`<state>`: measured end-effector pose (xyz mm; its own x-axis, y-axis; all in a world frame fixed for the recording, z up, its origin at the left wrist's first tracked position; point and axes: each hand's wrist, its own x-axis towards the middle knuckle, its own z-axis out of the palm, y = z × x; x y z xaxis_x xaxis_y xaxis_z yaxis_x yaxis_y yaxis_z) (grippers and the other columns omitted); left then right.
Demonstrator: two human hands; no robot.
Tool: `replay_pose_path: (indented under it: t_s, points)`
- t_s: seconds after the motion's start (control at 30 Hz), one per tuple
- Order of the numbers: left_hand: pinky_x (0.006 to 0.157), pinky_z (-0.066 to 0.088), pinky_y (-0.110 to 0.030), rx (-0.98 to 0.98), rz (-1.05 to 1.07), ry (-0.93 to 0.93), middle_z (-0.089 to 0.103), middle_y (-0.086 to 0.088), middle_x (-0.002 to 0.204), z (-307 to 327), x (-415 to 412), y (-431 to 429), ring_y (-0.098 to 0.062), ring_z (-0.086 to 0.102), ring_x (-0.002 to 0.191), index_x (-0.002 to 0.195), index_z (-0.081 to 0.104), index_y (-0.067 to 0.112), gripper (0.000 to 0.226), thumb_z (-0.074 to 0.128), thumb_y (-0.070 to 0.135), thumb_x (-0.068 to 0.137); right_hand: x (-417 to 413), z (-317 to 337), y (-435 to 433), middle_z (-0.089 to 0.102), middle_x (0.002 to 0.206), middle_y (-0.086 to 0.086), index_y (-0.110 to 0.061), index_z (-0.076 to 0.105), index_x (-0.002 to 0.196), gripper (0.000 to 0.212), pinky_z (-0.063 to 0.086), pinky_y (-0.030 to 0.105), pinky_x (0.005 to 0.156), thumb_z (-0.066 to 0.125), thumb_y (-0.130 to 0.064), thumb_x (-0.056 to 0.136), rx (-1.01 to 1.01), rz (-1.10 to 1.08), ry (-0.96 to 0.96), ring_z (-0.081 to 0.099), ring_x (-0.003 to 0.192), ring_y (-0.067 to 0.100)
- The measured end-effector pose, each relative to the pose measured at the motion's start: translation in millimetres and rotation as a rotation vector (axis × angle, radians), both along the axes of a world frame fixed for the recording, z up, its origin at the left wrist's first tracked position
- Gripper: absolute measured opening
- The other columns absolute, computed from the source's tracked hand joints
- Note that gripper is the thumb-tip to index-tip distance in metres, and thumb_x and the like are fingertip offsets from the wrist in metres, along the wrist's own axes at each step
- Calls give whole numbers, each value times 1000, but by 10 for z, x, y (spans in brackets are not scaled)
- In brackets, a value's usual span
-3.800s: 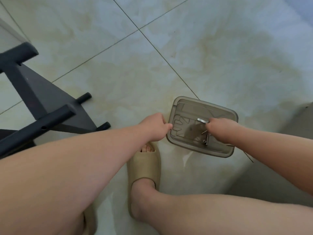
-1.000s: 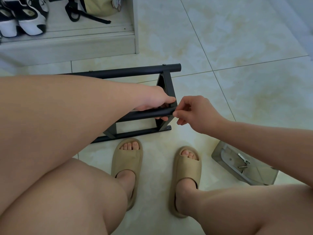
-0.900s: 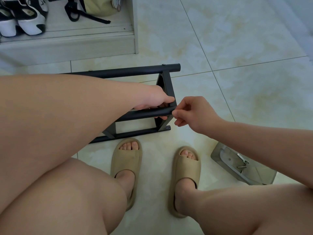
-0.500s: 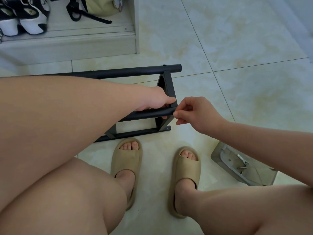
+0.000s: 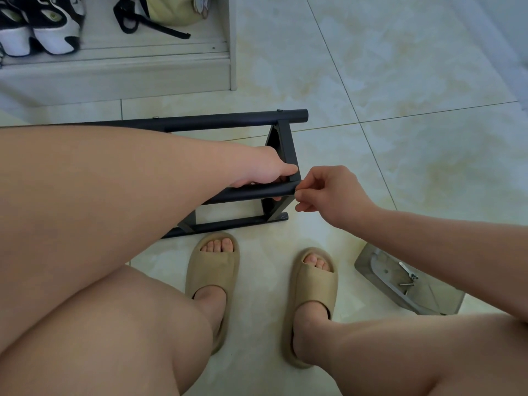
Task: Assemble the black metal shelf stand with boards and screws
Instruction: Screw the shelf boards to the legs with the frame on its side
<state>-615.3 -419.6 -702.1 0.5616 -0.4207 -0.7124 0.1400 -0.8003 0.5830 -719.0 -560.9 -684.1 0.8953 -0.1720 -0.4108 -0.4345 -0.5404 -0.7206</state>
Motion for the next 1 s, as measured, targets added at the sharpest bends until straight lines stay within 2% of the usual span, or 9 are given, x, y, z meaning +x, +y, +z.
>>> replay_pose_path:
  t_s: [0.13,0.2,0.3,0.4,0.5,0.63,0.73,0.87,1.0]
  points:
    - [73,44,-31,-3,17,-7,78,-2,82,17,19,20,-20,59,71,100,74,11,45,50,48,98,58,29,22,71,66,-1,-17,64,74,20,59,35,65,69,-5,89,-142,83,-10,68,57,4]
    - [73,41,-32,-13,30,-17,78,-7,90,10,25,24,-21,55,74,104,74,7,46,54,48,96,91,37,13,68,70,-2,-21,62,73,21,54,29,57,72,-11,88,-234,137,-25,68,61,9]
    - [69,37,-32,-11,35,-23,74,-10,87,29,15,19,-23,49,72,102,72,6,43,56,46,96,122,56,-28,66,78,0,-21,57,80,21,54,38,63,76,-26,86,-359,191,-19,65,71,23]
    - [67,33,-32,8,44,-38,60,-4,78,58,6,23,-24,43,71,96,70,10,35,57,42,96,121,59,-40,61,85,-6,-23,51,88,23,49,37,66,71,-35,89,-513,322,-55,59,81,24]
    - [66,37,-31,35,23,-41,64,0,71,120,-21,24,-23,48,69,90,67,11,28,56,37,97,128,81,-44,55,92,-6,-23,50,92,22,44,36,69,67,-36,92,-580,409,-91,55,88,24]
    - [82,47,-36,179,-130,-290,60,-7,100,227,-103,-4,-26,55,90,100,61,14,22,47,31,100,68,143,-100,55,102,-6,-22,54,100,28,44,35,72,64,-48,93,-537,452,-69,55,90,21]
    - [91,49,-40,218,-135,-541,64,-8,115,340,-216,-39,-31,59,106,114,62,12,29,42,28,100,-94,240,-234,55,116,-7,-23,56,123,40,45,35,78,52,-54,98,-580,443,-105,55,102,18]
    - [102,37,-44,222,-383,-857,50,-4,143,510,-420,-217,-29,41,131,134,51,21,37,40,38,102,-415,368,-543,45,147,0,-22,43,148,54,40,42,104,45,-51,102,-765,505,-125,41,134,26]
    - [120,13,-47,221,-679,-911,17,-3,166,538,-656,-528,-26,5,153,153,31,27,56,35,51,103,-804,402,-914,19,166,-2,-29,21,159,65,20,42,119,39,-56,102,-867,488,-46,14,153,23]
